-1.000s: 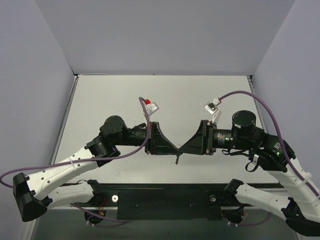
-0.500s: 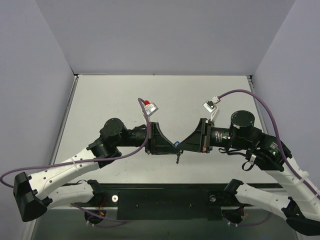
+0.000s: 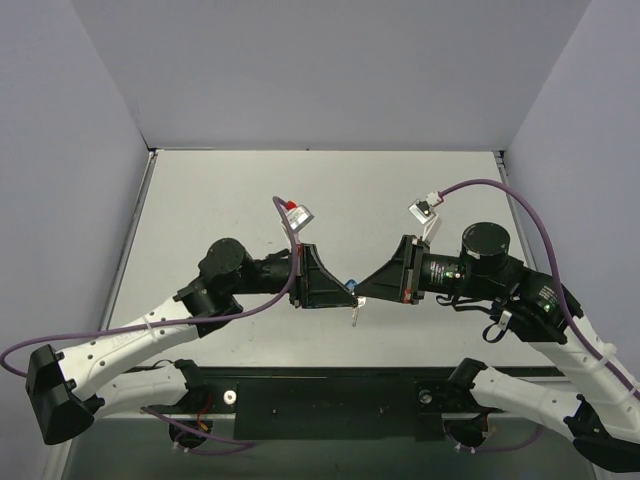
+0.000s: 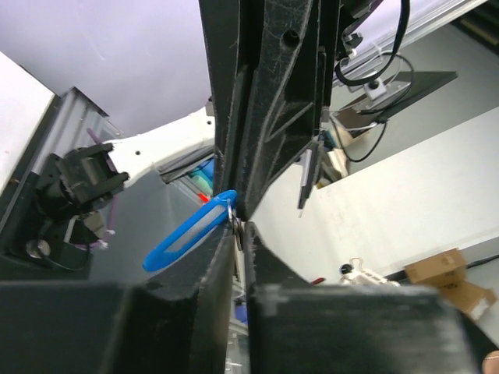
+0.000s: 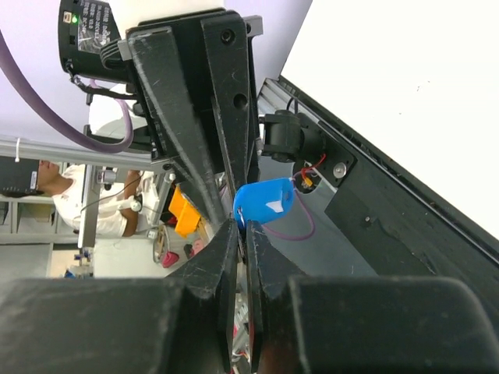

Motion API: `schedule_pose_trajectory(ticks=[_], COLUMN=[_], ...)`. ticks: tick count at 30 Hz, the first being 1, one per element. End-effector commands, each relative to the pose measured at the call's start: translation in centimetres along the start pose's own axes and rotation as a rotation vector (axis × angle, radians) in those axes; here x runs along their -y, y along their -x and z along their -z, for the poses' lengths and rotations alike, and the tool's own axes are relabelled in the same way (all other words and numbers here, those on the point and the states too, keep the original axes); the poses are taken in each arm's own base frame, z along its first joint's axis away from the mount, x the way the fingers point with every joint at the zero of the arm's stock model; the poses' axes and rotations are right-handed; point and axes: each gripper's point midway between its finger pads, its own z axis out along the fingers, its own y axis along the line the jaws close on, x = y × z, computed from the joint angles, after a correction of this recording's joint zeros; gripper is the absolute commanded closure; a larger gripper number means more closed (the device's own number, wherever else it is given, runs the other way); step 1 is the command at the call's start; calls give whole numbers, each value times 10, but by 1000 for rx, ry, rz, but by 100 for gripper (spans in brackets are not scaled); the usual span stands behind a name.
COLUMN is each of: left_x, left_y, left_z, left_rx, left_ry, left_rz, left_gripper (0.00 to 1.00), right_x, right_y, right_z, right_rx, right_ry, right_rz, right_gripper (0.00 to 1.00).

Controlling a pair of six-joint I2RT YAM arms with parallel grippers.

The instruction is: Remove the keys from the keyring

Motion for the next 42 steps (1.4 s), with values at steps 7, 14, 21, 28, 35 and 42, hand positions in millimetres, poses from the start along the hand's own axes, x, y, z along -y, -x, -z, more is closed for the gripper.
schedule_pose_trajectory(ticks=[7, 14, 21, 28, 35, 42], left_x=[20, 9, 0, -2, -6, -2], left_y=[10, 3, 0, 0, 3, 9], left_z=[8, 15, 14, 12, 9, 9], left_rx=[63, 48, 40, 42, 58, 95], left_ry=[-27, 31, 41, 37, 43, 28], left_rz=[-87, -103, -94, -94, -86, -80], left_gripper=[53, 55, 59, 74, 100, 100], right_x=[-12, -18, -20, -21, -21, -25], right_y=[4, 6, 7, 7, 7, 8], right_z=[2, 2, 1, -1, -3, -2], right_rx=[17, 9, 6, 7, 8, 11], right_ry=[36, 46, 52, 54, 58, 65], right_rz=[18, 21, 17, 12, 10, 14], right_gripper=[100, 100, 100, 100, 100, 93])
